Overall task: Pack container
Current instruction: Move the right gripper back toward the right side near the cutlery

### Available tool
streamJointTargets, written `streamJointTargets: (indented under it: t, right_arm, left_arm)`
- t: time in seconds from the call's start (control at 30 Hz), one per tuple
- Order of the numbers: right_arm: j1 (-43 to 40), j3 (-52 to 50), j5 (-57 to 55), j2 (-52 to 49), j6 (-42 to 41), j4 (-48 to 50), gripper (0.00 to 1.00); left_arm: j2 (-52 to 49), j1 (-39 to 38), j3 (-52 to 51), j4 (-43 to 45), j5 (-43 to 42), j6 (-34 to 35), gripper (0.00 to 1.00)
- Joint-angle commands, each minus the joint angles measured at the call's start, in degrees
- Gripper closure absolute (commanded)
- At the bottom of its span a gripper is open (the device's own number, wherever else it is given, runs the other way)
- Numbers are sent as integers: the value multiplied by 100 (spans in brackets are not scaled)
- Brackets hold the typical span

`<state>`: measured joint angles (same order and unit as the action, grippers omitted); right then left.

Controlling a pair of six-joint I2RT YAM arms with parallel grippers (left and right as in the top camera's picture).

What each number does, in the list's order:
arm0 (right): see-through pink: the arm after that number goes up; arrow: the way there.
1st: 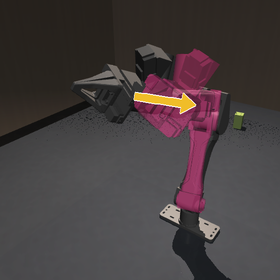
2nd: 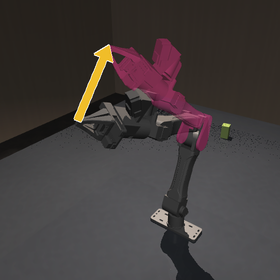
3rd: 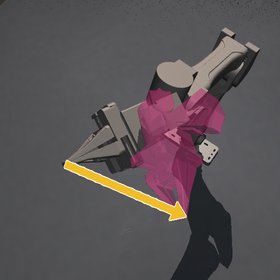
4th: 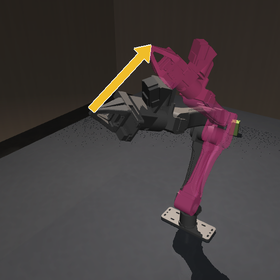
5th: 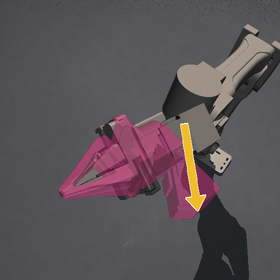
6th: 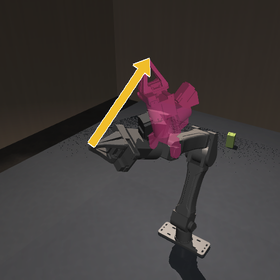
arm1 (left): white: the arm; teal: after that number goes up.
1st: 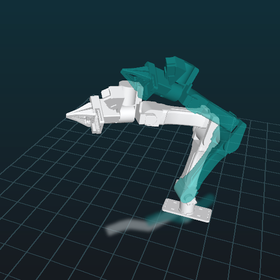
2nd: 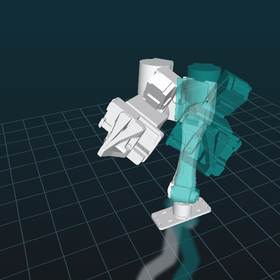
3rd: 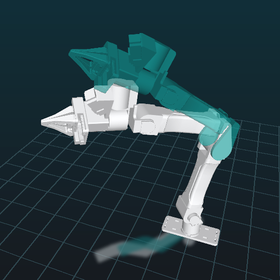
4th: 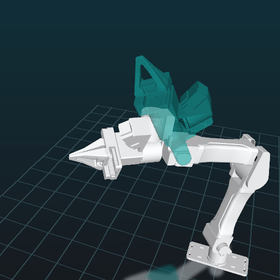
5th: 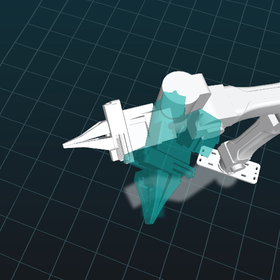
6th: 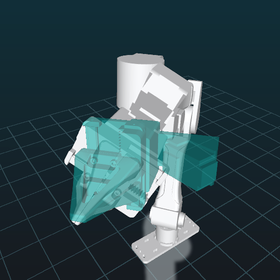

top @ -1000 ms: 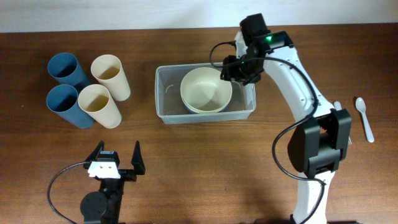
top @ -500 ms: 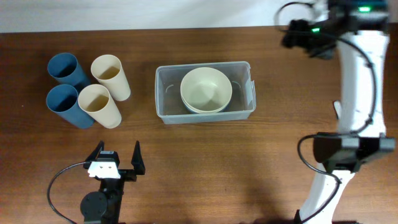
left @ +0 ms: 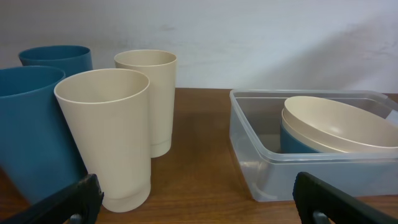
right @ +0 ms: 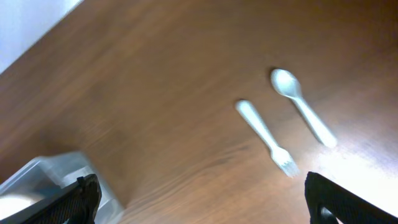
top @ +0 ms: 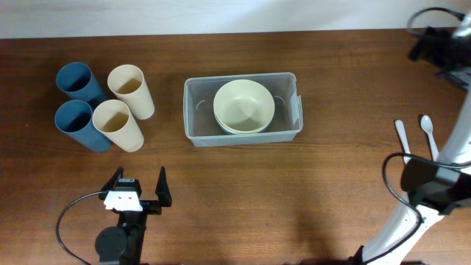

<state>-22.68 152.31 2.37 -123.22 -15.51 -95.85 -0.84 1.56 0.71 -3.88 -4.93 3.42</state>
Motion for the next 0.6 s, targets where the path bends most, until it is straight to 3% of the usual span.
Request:
streamJointTargets:
  t: [0.0, 0.33, 0.57]
  right_arm:
    - [-348, -337, -157, -4, -431, 26, 1]
    - [-691, -1552, -109, -4, -756, 466, 2]
    - [-688, -1803, -92, -4, -754, 686, 1]
  left_arm:
    - [50, -28, -20, -26, 20, -92, 0]
    - [50, -28, -20, -26, 20, -92, 0]
    - [50, -28, -20, -7, 20, -92, 0]
